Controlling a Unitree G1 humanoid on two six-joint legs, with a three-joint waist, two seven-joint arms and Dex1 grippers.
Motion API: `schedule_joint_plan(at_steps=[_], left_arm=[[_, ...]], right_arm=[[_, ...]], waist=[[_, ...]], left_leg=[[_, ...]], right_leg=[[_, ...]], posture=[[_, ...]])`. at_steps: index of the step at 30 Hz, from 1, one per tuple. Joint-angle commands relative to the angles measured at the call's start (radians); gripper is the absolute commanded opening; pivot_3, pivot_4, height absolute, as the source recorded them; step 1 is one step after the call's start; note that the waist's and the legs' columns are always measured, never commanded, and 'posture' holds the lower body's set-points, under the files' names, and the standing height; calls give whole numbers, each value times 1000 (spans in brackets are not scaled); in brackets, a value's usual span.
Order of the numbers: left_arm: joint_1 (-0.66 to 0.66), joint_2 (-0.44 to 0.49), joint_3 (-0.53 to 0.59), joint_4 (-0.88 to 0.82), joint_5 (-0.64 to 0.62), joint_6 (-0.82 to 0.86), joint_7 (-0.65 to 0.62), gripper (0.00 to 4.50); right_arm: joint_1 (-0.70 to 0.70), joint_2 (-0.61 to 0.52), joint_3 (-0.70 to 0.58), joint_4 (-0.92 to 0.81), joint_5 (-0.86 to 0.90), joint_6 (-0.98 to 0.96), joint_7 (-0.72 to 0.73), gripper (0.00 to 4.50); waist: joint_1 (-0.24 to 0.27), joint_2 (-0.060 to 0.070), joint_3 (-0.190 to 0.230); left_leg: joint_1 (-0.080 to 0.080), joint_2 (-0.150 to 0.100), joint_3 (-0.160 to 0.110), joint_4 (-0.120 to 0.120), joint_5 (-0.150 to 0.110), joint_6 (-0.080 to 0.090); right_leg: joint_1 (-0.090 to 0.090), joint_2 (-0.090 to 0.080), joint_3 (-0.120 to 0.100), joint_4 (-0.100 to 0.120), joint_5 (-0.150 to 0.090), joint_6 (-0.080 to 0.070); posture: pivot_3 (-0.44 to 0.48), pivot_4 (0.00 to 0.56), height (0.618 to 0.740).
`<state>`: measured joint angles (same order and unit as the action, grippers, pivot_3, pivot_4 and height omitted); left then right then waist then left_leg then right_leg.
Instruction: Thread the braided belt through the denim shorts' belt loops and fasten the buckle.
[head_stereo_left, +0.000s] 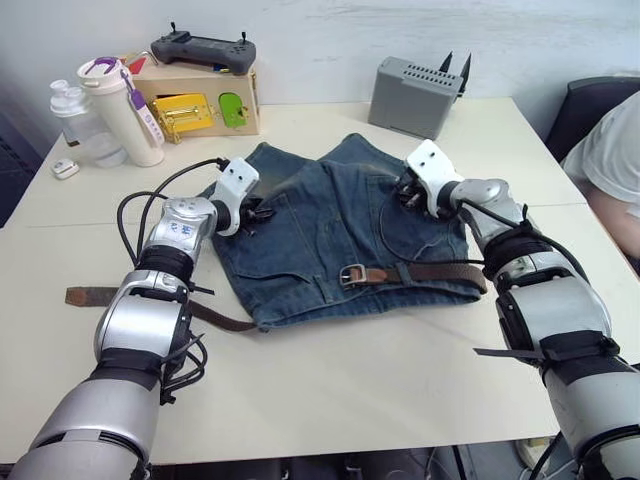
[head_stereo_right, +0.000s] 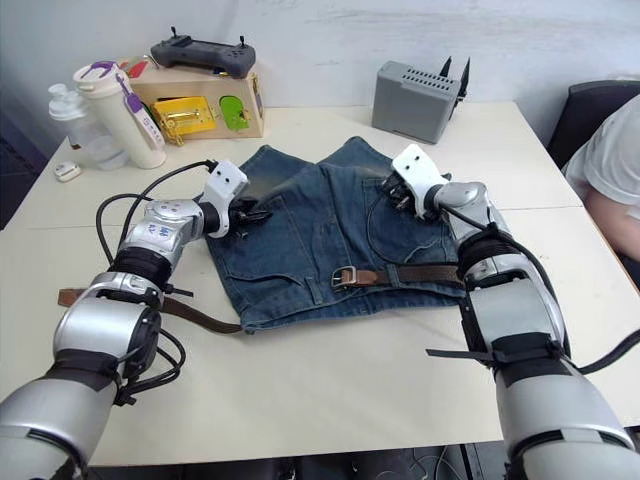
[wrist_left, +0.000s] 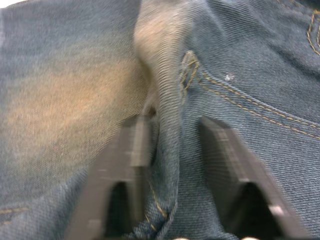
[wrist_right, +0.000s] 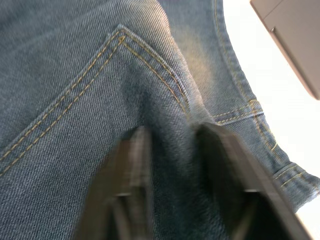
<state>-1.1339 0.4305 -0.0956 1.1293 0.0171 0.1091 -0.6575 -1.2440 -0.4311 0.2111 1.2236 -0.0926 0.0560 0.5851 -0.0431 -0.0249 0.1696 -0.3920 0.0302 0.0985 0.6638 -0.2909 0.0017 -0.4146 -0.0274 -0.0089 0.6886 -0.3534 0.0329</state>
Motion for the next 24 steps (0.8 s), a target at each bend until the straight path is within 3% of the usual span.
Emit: schedule_joint_plan(at_steps=[1,3,4,8,13,17,21,24], left_arm=[[-56,64,79,-25,-59,72,-73,3512],[-47,103,103,-106,-96,169,-137,4311],[-26,128,111,-178,-120,238,-176,4431],[83,237,197,-466,-262,592,-252,4431],[288,332,383,-837,-397,1024,-185,4431],[471,443,495,-1102,-479,1457,-163,4431],[604,508,591,-1111,-611,1505,-58,4431],[634,496,684,-1038,-651,1505,117,4431]], right_arm=[[-63,-57,-62,-66,42,-36,159,3432],[-51,-85,-67,-133,60,-26,251,4378],[-40,-98,-74,-175,73,-16,290,4451],[57,-155,-82,-424,154,1,483,4451],[286,-274,-61,-945,384,188,795,4451],[395,-366,-52,-1246,536,366,926,4451],[404,-402,-30,-1328,576,475,949,4451],[388,-382,-10,-1317,555,475,942,4451]], waist=[[-2,0,0],[-5,0,0],[-7,0,0],[-15,1,2],[-17,3,3],[-11,5,6],[-10,3,9],[-7,3,10]], left_leg=[[0,0,0,0,0,0],[0,0,0,0,0,0],[0,0,0,0,0,0],[-1,0,0,-1,0,-1],[0,1,0,-2,0,-2],[-1,0,-4,-1,0,-1],[1,0,-6,-1,-1,-1],[4,0,-7,-1,-2,1]], right_leg=[[0,0,0,0,0,0],[0,0,0,0,0,0],[0,0,0,0,0,0],[-1,1,0,0,0,0],[-1,1,0,0,0,0],[0,1,0,0,0,0],[2,0,-1,0,0,0],[4,0,-1,-4,0,0]], posture=[[0,150,736],[0,150,736],[0,150,736],[0,150,736],[0,150,736],[0,150,736],[0,150,736],[0,150,736]])
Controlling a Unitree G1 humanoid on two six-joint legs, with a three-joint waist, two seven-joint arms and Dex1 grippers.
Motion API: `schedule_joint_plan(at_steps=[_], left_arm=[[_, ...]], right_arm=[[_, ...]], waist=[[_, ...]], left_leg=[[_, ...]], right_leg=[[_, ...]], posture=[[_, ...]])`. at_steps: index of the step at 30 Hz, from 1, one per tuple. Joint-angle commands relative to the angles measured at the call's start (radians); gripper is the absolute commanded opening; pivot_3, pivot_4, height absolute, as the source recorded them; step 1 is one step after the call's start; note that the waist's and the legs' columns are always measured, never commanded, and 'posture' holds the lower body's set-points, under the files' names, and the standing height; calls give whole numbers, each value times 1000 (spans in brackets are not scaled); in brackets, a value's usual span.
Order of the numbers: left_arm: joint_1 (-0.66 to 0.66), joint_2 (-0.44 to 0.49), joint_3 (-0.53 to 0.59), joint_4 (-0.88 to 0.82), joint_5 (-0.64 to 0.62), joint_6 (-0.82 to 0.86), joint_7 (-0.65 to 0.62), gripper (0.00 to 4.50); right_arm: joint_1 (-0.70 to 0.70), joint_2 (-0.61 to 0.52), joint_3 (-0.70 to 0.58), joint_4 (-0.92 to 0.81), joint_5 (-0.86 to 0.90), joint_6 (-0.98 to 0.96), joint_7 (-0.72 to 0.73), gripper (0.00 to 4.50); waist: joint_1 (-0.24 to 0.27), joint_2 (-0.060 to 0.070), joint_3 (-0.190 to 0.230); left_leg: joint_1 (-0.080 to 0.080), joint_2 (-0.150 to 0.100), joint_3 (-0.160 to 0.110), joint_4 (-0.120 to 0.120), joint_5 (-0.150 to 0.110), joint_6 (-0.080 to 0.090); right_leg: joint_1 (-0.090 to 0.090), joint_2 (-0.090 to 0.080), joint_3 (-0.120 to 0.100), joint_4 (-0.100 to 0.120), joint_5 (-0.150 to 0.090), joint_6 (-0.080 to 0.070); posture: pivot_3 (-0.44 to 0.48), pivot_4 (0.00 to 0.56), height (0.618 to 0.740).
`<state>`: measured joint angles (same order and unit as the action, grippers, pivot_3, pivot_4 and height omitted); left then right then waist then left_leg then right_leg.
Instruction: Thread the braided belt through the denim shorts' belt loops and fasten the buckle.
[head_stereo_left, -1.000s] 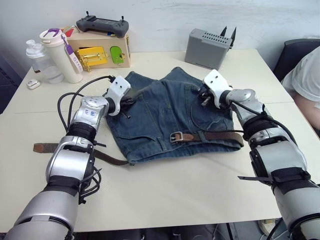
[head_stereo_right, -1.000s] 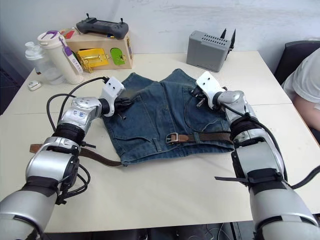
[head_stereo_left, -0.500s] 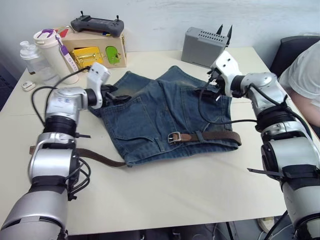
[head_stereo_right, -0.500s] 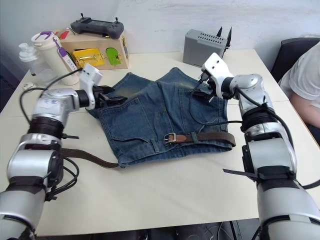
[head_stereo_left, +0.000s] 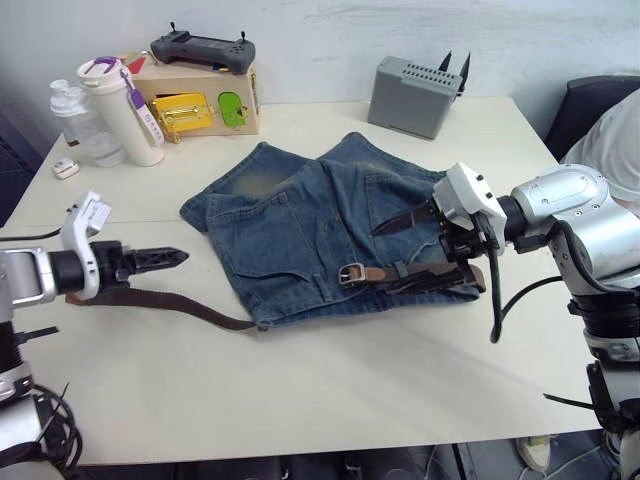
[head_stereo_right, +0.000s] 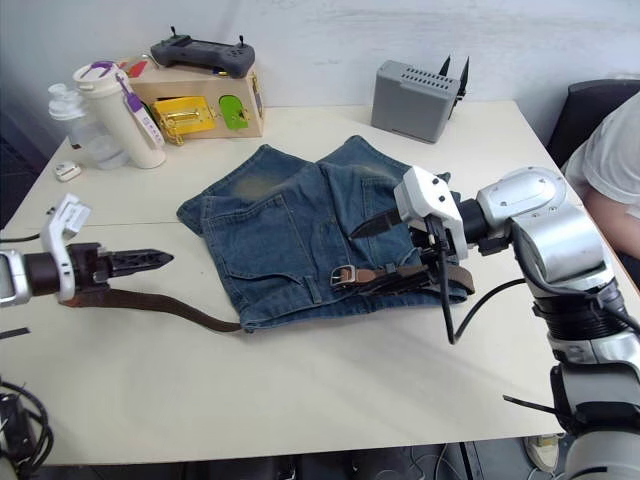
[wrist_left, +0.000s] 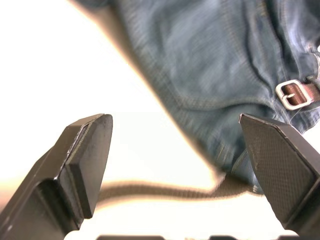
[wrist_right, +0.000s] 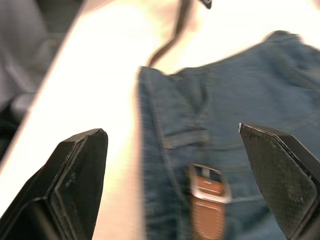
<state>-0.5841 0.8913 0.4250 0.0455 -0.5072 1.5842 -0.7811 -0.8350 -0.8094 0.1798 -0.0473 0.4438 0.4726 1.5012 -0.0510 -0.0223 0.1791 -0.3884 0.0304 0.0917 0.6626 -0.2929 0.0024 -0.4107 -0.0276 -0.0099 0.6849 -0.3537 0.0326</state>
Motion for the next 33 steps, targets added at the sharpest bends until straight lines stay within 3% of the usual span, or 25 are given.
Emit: schedule_joint_plan(at_steps=[1,4,8,11,15,24,33], left_arm=[[71,-9,224,53,-90,30,326,4431],[16,-210,407,-50,73,30,628,4431],[-97,-427,544,-179,233,30,941,4431],[-217,-567,623,-236,339,30,1071,4431],[-340,-672,700,-274,466,30,1213,4431],[-489,-717,738,-307,763,30,1308,4431],[-578,-777,700,-278,998,30,1214,4431]], right_arm=[[-26,4,25,-41,17,59,21,4451],[-44,33,42,-6,-12,32,4,4451],[-62,71,52,49,-62,-34,-33,4451],[-68,79,47,57,-71,-33,-43,4451],[-66,84,35,54,-80,-35,-60,4451],[-50,65,24,52,-102,-37,-86,4451],[-54,79,28,57,-126,-63,-116,4451]], waist=[[2,0,0],[14,-1,1],[26,-4,2],[28,-12,2],[29,-14,3],[24,-14,3],[29,-16,4]], left_leg=[[1,0,0,0,0,0],[0,-1,0,0,0,1],[-1,-1,0,2,-2,4],[-2,-1,0,3,-2,3],[-2,-1,0,2,0,-1],[-2,0,1,0,0,-5],[-2,-1,1,0,-1,-6]], right_leg=[[1,-1,0,0,0,0],[1,-2,0,-1,0,0],[1,-2,-1,-1,0,0],[0,-2,-2,-1,0,1],[1,-1,-3,-3,1,2],[0,0,-3,-4,1,2],[0,0,-3,-4,1,2]], posture=[[0,150,736],[0,150,736],[0,150,736],[0,150,736],[0,150,736],[0,150,736],[0,150,736]])
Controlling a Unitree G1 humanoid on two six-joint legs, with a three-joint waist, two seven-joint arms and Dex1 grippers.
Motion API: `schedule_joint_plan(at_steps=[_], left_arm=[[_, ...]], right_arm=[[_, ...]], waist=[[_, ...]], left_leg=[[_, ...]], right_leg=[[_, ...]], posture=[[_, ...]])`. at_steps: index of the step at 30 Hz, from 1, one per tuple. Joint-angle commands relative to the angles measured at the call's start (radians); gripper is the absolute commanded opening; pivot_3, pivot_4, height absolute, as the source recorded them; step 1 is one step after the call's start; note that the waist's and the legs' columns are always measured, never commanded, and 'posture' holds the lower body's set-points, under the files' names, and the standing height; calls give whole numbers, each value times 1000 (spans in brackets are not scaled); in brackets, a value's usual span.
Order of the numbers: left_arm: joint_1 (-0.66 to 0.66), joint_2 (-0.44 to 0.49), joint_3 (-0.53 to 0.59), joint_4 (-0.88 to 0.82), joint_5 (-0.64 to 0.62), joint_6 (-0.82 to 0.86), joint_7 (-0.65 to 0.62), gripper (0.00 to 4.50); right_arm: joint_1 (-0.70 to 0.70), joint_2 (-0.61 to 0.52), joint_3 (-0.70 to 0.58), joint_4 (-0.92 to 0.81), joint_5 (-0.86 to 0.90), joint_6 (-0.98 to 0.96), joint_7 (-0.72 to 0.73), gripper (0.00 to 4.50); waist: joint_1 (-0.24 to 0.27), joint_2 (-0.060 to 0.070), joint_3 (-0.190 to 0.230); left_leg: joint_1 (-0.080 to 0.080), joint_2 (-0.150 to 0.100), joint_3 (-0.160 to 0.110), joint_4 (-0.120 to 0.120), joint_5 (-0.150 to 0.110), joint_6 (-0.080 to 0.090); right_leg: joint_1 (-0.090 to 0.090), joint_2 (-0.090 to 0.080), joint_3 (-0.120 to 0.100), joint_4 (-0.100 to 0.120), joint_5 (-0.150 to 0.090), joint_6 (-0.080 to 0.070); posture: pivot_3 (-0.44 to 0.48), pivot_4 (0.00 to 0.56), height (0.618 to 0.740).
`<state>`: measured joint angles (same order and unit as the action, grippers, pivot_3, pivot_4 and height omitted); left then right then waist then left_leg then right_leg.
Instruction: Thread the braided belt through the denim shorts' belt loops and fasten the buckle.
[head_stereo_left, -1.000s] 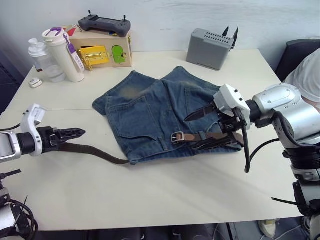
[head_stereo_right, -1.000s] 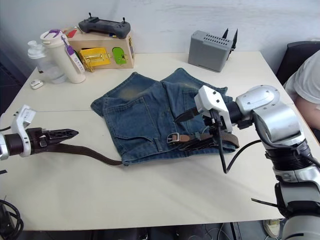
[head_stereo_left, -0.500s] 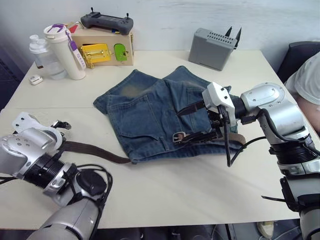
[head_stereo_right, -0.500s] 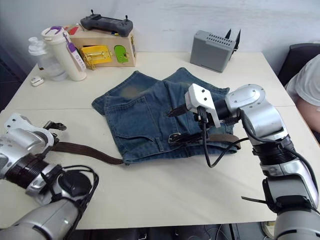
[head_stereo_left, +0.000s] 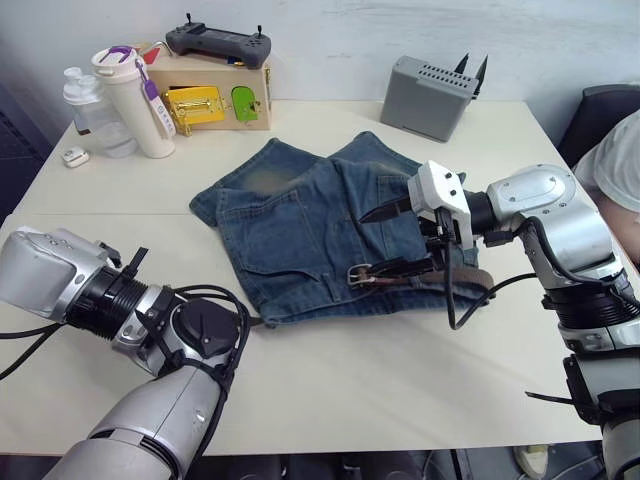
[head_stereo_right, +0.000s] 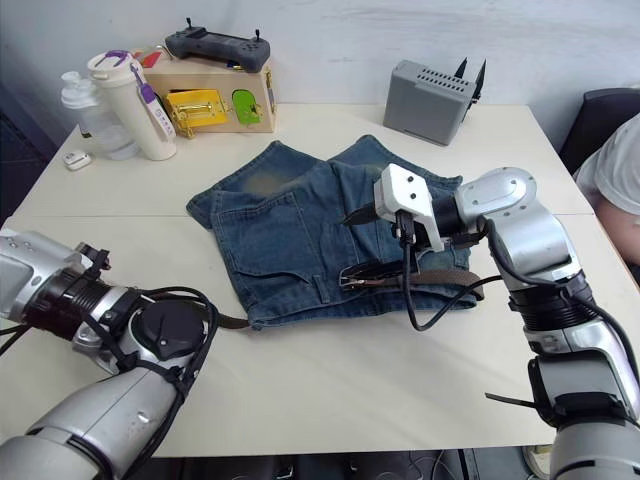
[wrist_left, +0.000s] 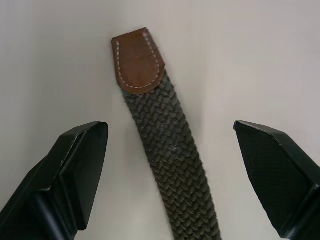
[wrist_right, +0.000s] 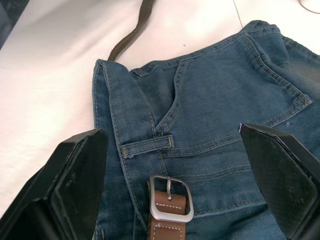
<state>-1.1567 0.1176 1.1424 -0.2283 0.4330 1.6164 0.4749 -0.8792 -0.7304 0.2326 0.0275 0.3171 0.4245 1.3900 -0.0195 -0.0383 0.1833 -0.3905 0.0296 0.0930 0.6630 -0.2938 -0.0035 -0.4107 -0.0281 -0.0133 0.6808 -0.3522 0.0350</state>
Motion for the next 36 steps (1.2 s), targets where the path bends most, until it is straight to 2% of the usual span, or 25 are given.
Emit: schedule_joint_plan(at_steps=[1,6,9,11,12,14,17,18,20,22,23,24,26,28,30,32,34,36], left_arm=[[0,-3,-14,7,71,-2,-60,4431],[51,11,-15,65,118,-2,-108,4431],[67,-2,-13,65,177,-2,-132,3680],[71,-3,-8,70,200,-2,-152,2737],[73,-3,-9,74,209,-2,-163,2465],[76,-2,-23,74,222,-2,-182,1450],[96,35,-109,71,203,-2,-226,85],[104,48,-135,74,192,-2,-243,34],[159,100,-263,76,103,-2,-340,34],[220,162,-443,85,-3,-2,-465,34],[281,226,-593,50,-81,-73,-582,34],[325,275,-697,23,-137,-125,-661,34],[423,376,-854,-47,-267,-298,-866,34],[476,430,-892,-108,-386,-390,-1017,34],[532,530,-944,-151,-487,-570,-1209,34],[572,620,-1006,-135,-517,-804,-1341,34],[608,685,-1058,-97,-523,-1020,-1441,34],[630,719,-1110,-45,-513,-1227,-1504,34]], right_arm=[[-11,1,-25,-19,1,-13,-6,4451],[-15,5,-26,-34,4,-11,-15,4451],[-19,-3,-29,-32,-1,-18,-13,4500],[-22,-6,-32,-35,0,-17,-14,4500],[-23,-8,-33,-40,2,-13,-14,4500],[-22,-12,-38,-54,9,-2,-14,4500],[-20,-22,-49,-69,15,7,-14,4500],[-20,-25,-51,-71,15,7,-15,4500],[-21,-31,-59,-72,15,10,-18,4500],[-20,-39,-68,-73,17,16,-22,4500],[-16,-46,-72,-77,16,18,-24,4500],[-13,-50,-74,-80,16,19,-27,4500],[-1,-59,-83,-98,19,24,-34,4500],[12,-61,-89,-122,17,16,-46,4500],[46,-84,-108,-187,44,-9,-19,4500],[73,-117,-157,-265,164,88,29,4500],[67,-119,-208,-287,265,184,18,4500],[63,-114,-224,-286,275,195,-11,4500]], waist=[[-5,0,0],[-9,0,0],[-7,0,0],[-6,0,0],[-6,0,0],[-7,0,0],[-7,0,0],[-7,0,0],[-8,0,0],[-7,0,0],[-7,0,0],[-8,0,0],[-8,1,1],[-8,1,1],[-8,1,1],[-10,5,4],[-14,9,6],[-14,10,5]], left_leg=[[0,0,0,0,0,0],[1,1,1,0,1,-1],[1,1,1,0,0,-1],[1,1,1,0,0,-1],[1,1,1,0,0,-1],[1,1,1,0,0,-1],[1,1,1,-1,0,-1],[1,1,1,-1,0,-1],[1,1,1,-1,0,-1],[1,1,1,-1,0,-2],[1,1,1,-1,0,-2],[1,1,0,-1,0,-2],[1,1,0,-1,0,-3],[1,1,0,-1,0,-3],[1,1,0,-1,0,-3],[1,1,0,-1,0,-3],[0,1,1,-1,1,-2],[2,2,1,-1,1,-1]], right_leg=[[0,0,0,0,0,0],[0,1,0,1,0,0],[-1,0,0,1,0,0],[0,0,-1,1,0,0],[0,0,-1,1,0,0],[0,0,-1,1,0,0],[0,0,-1,1,0,0],[0,0,-1,1,0,0],[-1,0,-1,1,0,0],[-1,0,-1,1,0,0],[-1,0,-1,1,0,0],[-1,0,-1,1,0,0],[0,-1,-1,1,0,0],[0,-1,-1,-1,0,0],[0,-1,-1,-1,0,-1],[0,-1,-2,-2,-1,-1],[0,-1,-1,-2,-1,-2],[1,0,0,-1,-1,-2]], posture=[[0,150,736],[0,150,736],[0,150,736],[0,150,736],[0,150,736],[0,150,736],[0,150,736],[0,150,736],[0,150,736],[0,150,736],[0,150,736],[0,150,736],[0,150,736],[0,150,736],[0,150,736],[0,150,736],[0,150,736],[0,150,736]])
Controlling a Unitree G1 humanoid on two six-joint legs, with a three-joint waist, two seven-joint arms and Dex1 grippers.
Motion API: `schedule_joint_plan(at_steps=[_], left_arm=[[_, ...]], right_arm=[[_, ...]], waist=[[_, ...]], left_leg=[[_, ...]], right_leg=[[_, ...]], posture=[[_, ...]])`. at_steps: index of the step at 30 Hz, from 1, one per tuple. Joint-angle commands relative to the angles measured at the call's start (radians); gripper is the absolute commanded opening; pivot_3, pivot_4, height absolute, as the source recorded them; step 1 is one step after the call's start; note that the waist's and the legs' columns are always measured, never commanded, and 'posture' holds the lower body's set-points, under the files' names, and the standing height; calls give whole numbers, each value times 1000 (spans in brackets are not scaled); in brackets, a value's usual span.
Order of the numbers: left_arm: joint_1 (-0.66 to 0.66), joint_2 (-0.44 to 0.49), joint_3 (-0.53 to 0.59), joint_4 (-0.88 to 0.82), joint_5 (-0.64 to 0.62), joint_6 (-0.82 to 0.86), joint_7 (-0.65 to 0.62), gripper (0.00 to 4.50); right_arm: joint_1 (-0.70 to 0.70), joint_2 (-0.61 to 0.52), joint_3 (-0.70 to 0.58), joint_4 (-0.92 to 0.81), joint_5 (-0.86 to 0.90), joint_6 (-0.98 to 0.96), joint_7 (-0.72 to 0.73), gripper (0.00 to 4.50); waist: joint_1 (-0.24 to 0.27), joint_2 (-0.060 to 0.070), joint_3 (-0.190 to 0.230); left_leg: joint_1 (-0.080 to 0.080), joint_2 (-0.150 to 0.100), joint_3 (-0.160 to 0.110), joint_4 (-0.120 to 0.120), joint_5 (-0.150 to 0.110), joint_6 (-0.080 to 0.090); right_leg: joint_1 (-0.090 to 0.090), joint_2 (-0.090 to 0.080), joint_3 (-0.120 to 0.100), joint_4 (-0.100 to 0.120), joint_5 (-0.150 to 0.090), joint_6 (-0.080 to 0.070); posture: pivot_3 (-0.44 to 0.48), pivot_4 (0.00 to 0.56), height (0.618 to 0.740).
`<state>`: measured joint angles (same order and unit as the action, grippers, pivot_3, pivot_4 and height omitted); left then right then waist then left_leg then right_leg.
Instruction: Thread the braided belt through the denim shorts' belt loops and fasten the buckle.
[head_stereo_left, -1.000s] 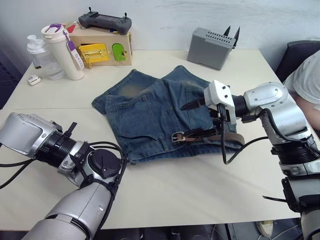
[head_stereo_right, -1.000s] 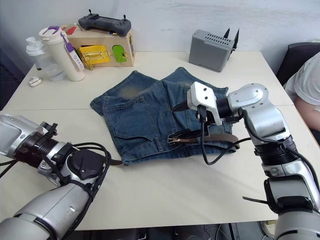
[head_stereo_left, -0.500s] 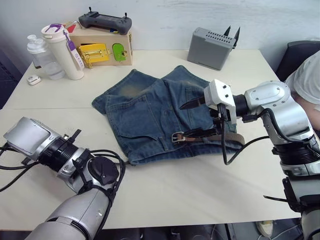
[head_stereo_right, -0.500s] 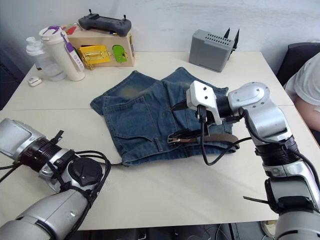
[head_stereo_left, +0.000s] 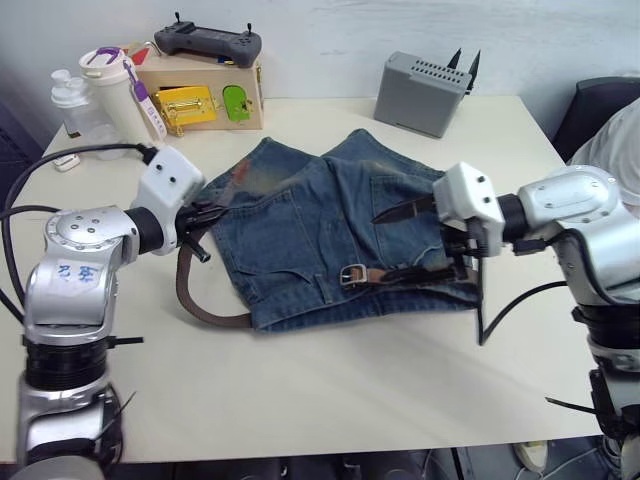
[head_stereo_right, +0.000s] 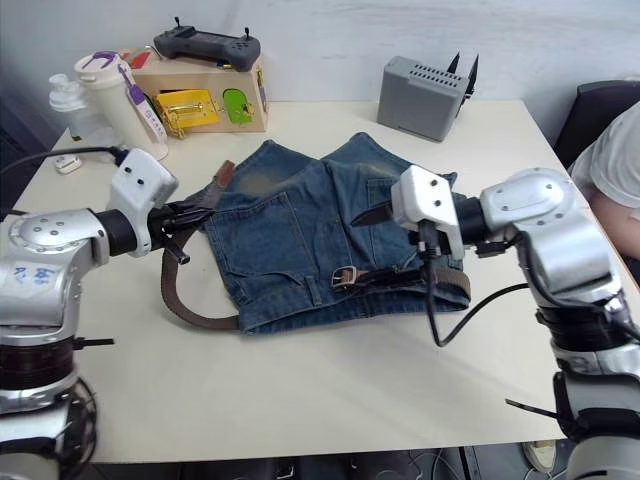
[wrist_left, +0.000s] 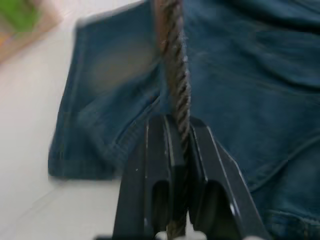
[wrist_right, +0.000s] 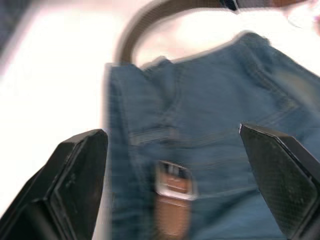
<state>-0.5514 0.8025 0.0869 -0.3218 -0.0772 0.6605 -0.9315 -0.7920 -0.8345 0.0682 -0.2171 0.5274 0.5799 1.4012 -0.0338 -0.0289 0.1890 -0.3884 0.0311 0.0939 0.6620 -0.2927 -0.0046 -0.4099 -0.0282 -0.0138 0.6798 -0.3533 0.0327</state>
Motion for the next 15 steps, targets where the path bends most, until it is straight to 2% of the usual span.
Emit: schedule_joint_plan(at_steps=[1,2,4,7,15], left_arm=[[30,44,-73,69,-1,-330,-123,34],[33,51,-85,84,-2,-372,-140,34],[20,43,-117,118,-18,-436,-184,34],[-18,11,-149,163,-39,-508,-214,34],[-101,-25,-206,249,-13,-615,-233,34]], right_arm=[[-20,-9,-52,-42,43,23,-34,4500],[-17,-9,-47,-44,30,12,-42,4500],[15,10,28,-60,-121,-111,-114,4500],[38,72,115,-105,-263,-170,-256,4500],[74,160,204,-156,-381,-210,-373,4500]], waist=[[0,0,0],[1,0,0],[4,0,0],[4,0,0],[4,0,0]], left_leg=[[1,0,0,0,0,1],[2,0,0,0,0,1],[1,0,0,0,-1,6],[-1,-1,0,0,-1,7],[-4,-1,0,2,0,6]], right_leg=[[1,0,0,0,0,0],[1,0,0,0,0,-1],[2,0,0,0,0,-1],[0,0,0,0,0,-1],[-3,0,0,2,0,0]], posture=[[0,150,736],[0,150,736],[0,150,736],[0,150,736],[0,150,736]])
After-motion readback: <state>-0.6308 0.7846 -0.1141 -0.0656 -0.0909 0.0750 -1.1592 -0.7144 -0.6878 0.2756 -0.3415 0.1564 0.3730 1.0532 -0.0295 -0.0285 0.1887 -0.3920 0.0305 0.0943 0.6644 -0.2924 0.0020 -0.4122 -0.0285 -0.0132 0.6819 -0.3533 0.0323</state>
